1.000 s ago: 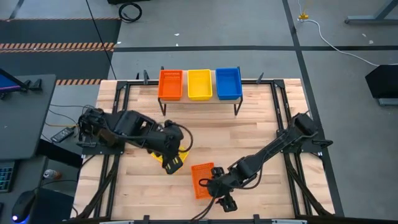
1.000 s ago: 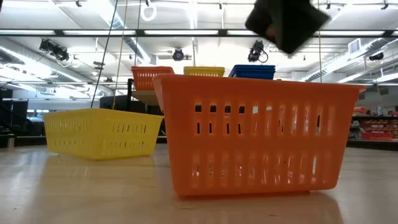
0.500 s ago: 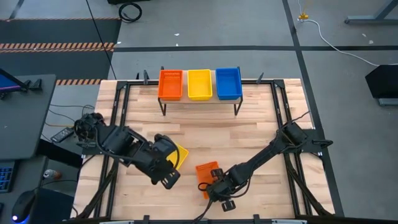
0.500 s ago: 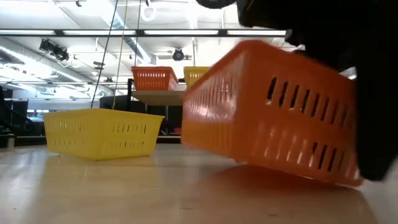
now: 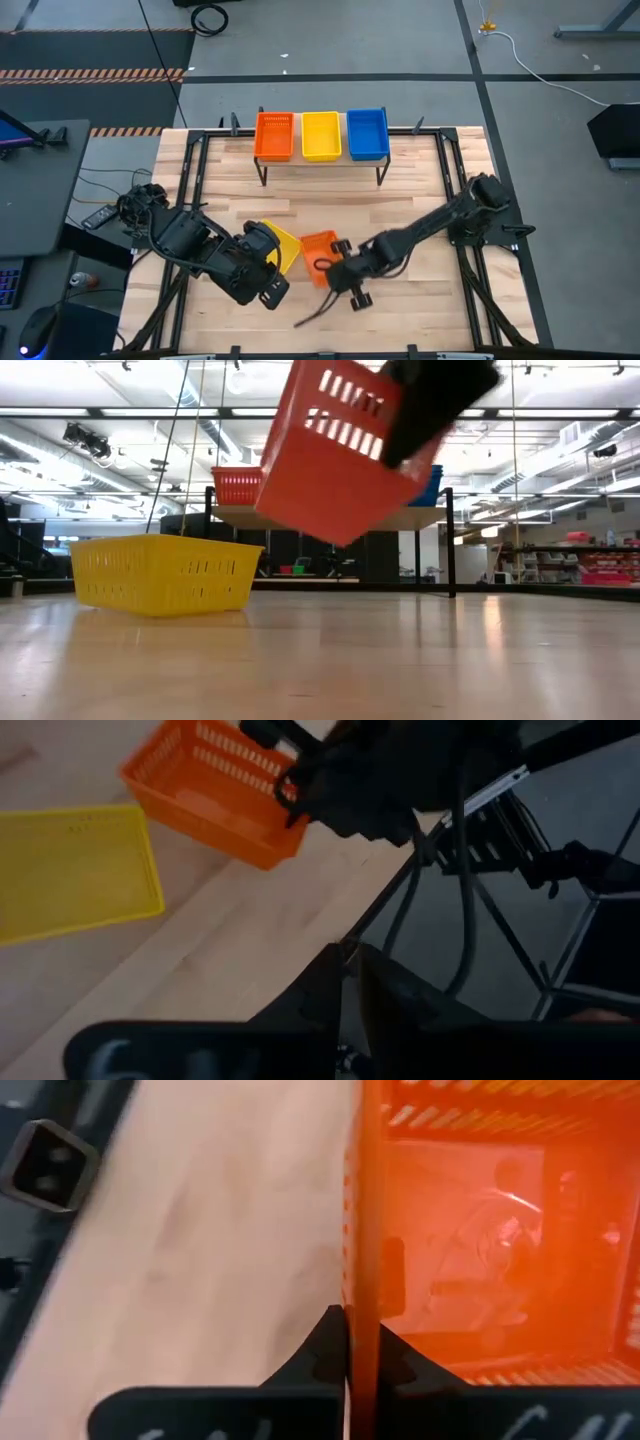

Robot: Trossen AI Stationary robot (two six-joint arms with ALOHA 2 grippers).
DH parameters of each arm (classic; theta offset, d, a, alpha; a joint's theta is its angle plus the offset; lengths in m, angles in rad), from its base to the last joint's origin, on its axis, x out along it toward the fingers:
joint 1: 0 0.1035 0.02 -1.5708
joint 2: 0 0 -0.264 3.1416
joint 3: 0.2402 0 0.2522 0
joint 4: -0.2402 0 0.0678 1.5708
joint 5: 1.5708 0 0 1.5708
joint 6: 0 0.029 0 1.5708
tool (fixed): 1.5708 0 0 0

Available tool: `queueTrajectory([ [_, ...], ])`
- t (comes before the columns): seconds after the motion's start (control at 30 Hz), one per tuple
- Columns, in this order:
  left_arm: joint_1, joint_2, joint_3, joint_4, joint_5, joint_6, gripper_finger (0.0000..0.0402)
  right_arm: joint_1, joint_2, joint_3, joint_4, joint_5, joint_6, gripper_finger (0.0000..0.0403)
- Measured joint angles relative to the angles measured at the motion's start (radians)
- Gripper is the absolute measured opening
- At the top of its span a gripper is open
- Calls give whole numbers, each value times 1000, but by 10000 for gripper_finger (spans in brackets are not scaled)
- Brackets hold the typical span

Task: Stack baskets on shelf by color
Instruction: Stack the orange bin on top of the stacked orange bins on the shelf

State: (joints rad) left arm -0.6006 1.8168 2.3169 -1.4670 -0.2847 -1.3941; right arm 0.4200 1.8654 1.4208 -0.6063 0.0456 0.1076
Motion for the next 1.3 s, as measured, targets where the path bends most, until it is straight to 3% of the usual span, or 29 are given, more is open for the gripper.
queueTrajectory([
  [0.27, -9, 3, 0, 34, -53, -8, 39, -111, -129, 0, -37, 17, -138, 5],
  [0.63, -40, 44, 1, 169, -342, 79, 39, -246, -242, 0, 75, 6, -325, 5],
  [1.03, -63, 101, 0, 522, -382, 306, 38, -406, -235, 0, 370, -13, -407, 6],
  [1.3, -50, 101, 0, 529, -402, 328, 39, -534, -212, 0, 537, -110, -418, 6],
])
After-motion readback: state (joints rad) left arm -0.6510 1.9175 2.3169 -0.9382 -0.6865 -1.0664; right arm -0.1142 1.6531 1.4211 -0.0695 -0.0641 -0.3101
